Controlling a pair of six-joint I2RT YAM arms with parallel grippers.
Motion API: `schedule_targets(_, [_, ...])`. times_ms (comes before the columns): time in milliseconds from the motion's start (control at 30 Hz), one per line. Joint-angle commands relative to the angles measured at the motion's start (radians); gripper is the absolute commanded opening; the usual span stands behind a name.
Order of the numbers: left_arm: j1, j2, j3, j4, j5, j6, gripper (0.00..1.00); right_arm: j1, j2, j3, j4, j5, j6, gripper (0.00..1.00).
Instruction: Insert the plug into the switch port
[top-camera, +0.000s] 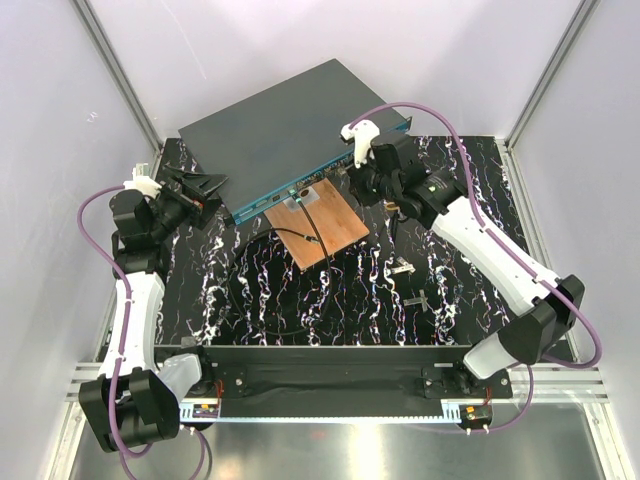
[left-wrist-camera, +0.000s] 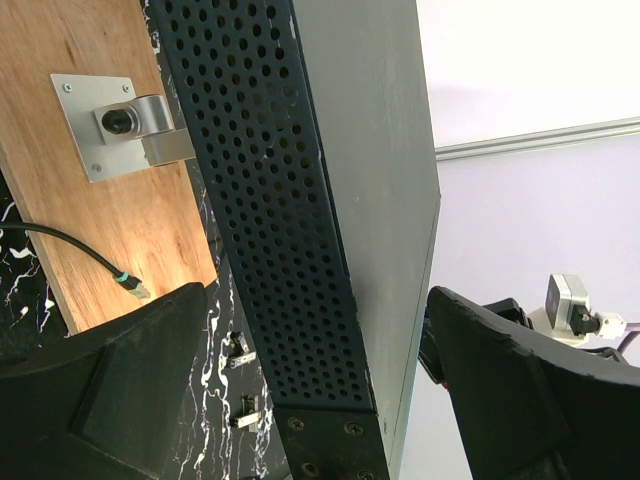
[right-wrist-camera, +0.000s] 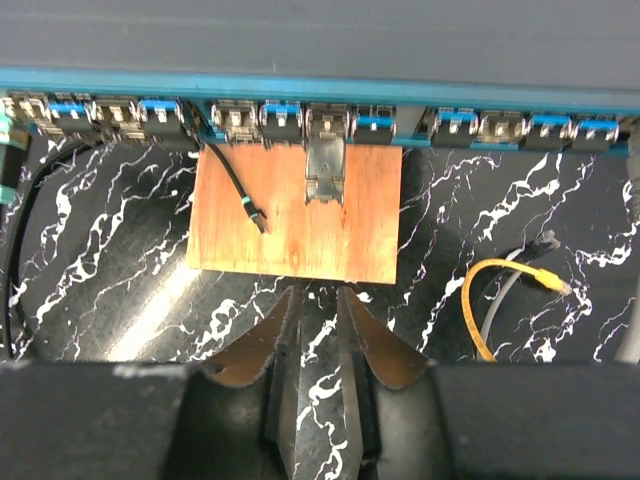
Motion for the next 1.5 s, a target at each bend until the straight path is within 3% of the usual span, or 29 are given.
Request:
schedule_targets(0, [-0.003, -0.009, 0.040, 0.034, 0.019, 0.007, 0.99, -0.007, 0.021, 0.070, 0.018, -0.002, 0.014, 0.25])
schedule_targets(500, [-0.003, -0.007, 0.034, 0.049, 0.022, 0.001, 0.99, -0.006, 0.104, 0.139, 0.072, 0.064, 0.020, 0.23])
schedule_targets(1000, [-0.003, 0.001, 0.033, 0.051, 0.021, 0.003, 0.99, -0.006, 0.136, 0.116, 0.256, 0.066, 0.074, 0.18])
schedule_targets(1467, [-0.007, 0.013, 0.019, 0.062, 0.011, 0.001, 0.99, -0.007, 0.199, 0.186, 0.333, 0.132, 0.183, 0.13])
